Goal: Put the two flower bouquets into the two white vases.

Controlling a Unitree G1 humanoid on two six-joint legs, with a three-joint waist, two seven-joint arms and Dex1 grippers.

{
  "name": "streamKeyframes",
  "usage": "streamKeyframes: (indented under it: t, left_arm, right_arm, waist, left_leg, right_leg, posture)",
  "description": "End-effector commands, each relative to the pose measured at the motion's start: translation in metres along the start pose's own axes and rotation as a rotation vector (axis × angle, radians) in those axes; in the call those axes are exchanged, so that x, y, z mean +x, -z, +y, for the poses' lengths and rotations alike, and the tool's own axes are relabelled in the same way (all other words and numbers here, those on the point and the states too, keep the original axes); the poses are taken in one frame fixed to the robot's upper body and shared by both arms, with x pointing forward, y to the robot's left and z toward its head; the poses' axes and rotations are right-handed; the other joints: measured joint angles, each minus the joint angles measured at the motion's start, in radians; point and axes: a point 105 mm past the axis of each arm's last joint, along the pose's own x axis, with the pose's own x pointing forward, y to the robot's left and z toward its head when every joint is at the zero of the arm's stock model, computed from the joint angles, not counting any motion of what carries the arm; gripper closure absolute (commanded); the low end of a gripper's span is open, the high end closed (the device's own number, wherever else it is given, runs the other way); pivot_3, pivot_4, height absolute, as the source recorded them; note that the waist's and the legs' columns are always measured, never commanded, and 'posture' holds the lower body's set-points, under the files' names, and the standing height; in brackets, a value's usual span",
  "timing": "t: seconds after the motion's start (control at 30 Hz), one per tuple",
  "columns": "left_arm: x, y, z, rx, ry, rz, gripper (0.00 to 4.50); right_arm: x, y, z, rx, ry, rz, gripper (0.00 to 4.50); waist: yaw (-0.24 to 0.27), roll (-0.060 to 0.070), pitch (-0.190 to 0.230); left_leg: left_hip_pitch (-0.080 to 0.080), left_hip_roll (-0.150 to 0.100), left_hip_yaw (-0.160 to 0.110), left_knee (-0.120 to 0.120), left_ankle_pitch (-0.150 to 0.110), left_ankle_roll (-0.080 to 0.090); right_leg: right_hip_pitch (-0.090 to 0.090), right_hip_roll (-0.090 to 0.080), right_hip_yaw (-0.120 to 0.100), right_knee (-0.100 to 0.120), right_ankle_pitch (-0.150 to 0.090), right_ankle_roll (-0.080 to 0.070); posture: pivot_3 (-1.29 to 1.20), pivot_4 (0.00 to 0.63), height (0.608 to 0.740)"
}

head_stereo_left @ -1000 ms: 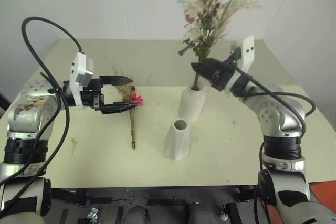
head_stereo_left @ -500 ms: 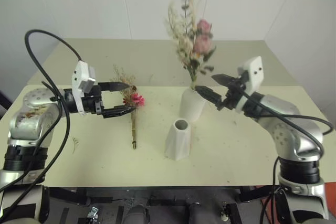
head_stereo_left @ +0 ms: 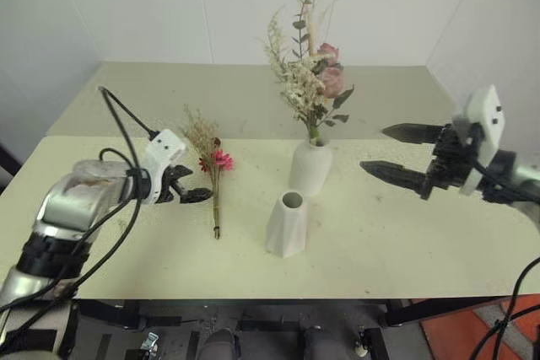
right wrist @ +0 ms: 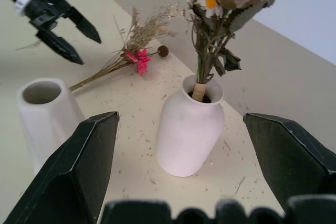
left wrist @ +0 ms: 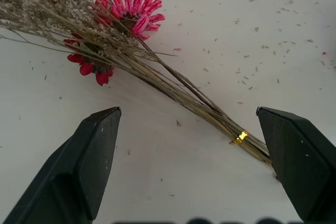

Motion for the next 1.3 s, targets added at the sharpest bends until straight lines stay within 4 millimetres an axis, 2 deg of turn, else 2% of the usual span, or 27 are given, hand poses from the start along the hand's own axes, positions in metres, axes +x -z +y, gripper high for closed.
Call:
streamKeyframes:
  t: [0.03,0.13,0.27,0.43,0.53,0.6,0.83,0.93,1.07,1.2,1.3]
  left_arm:
    - [0.011,0.0,0.002,-0.044,-0.075,0.075,0.0]
    - [0.028,0.002,-0.004,-0.071,-0.098,0.122,0.0]
    - [0.047,0.015,-0.009,-0.064,-0.166,0.255,0.0]
    - [0.049,0.017,-0.005,-0.073,-0.207,0.281,0.0]
    - [0.047,0.012,-0.001,-0.077,-0.221,0.256,0.57]
    - [0.044,0.01,0.0,-0.082,-0.232,0.242,1.13]
    - [0.037,0.009,0.014,-0.104,-0.303,0.221,3.28]
    - [0.034,0.01,0.021,-0.12,-0.338,0.211,4.4]
    - [0.028,0.007,0.029,-0.137,-0.378,0.166,4.49]
    - [0.004,-0.007,0.05,-0.142,-0.471,-0.014,4.49]
    - [-0.024,-0.047,0.055,-0.056,-0.508,-0.454,4.49]
  right_arm:
    - [-0.009,-0.013,0.004,-0.06,-0.042,-0.037,0.05]
    - [-0.01,-0.014,0.007,-0.07,-0.07,-0.04,0.05]
    - [-0.012,-0.015,0.012,-0.075,-0.106,-0.047,0.05]
    - [-0.015,-0.014,0.014,-0.085,-0.12,-0.038,0.05]
    - [-0.017,-0.014,0.015,-0.083,-0.133,-0.038,0.0]
    - [-0.018,-0.013,0.016,-0.081,-0.15,-0.03,0.0]
    - [-0.024,-0.009,0.017,-0.065,-0.199,-0.015,0.0]
    - [-0.025,-0.007,0.019,-0.061,-0.229,-0.01,0.0]
    - [-0.027,-0.006,0.019,-0.061,-0.252,-0.007,0.0]
    - [-0.031,-0.001,0.021,-0.053,-0.281,-0.003,0.0]
    - [-0.034,0.007,0.021,-0.058,-0.275,0.005,0.0]
  waist:
    - [0.0,0.0,0.0]
    - [-0.002,0.0,0.0]
    - [-0.001,0.0,0.0]
    - [-0.001,0.0,0.0]
    - [-0.002,0.0,0.0]
    - [-0.003,0.0,0.0]
    - [-0.002,0.0,0.0]
    - [-0.001,0.0,0.0]
    - [-0.002,0.0,0.0]
    - [-0.002,-0.001,0.0]
    - [0.0,0.0,0.0]
  left_leg:
    - [0.0,0.0,0.0,0.0,0.0,0.0]
    - [0.0,-0.001,0.0,0.0,0.0,0.0]
    - [0.0,-0.001,-0.001,0.0,0.0,0.0]
    - [0.002,-0.001,-0.001,0.0,0.0,0.0]
    - [0.002,-0.001,-0.001,0.0,0.0,0.0]
    - [0.002,-0.001,-0.001,0.0,0.0,0.0]
    - [0.002,-0.001,-0.001,0.0,0.0,0.0]
    - [0.002,-0.001,-0.001,0.0,0.0,0.0]
    - [0.001,-0.001,-0.001,0.0,0.0,0.0]
    - [0.001,-0.001,-0.001,0.0,0.0,0.0]
    - [0.001,-0.001,-0.001,0.0,0.0,0.0]
  right_leg:
    - [0.0,0.0,0.0,0.0,0.0,0.0]
    - [0.0,0.0,0.0,0.0,0.0,0.0]
    - [0.0,0.0,0.0,0.001,0.0,0.0]
    - [0.001,0.0,0.0,0.001,0.0,0.0]
    - [0.002,0.0,0.001,0.002,0.0,0.0]
    - [0.002,0.0,0.001,0.002,0.0,0.0]
    - [0.001,0.0,0.001,0.002,0.0,0.0]
    - [0.001,0.0,0.001,0.002,0.0,0.0]
    - [0.001,0.0,0.001,0.002,0.0,0.0]
    - [0.001,0.0,0.0,0.002,0.0,0.0]
    - [0.0,-0.001,0.0,0.002,0.0,0.0]
  posture:
    - [0.0,0.15,0.74]
    - [0.0,0.15,0.74]
    - [0.0,0.15,0.74]
    - [0.0,0.15,0.74]
    - [0.0,0.15,0.74]
    - [0.0,0.15,0.74]
    - [0.0,0.15,0.74]
    - [0.0,0.15,0.74]
    - [0.0,0.15,0.74]
    - [0.0,0.15,0.74]
    - [0.0,0.15,0.74]
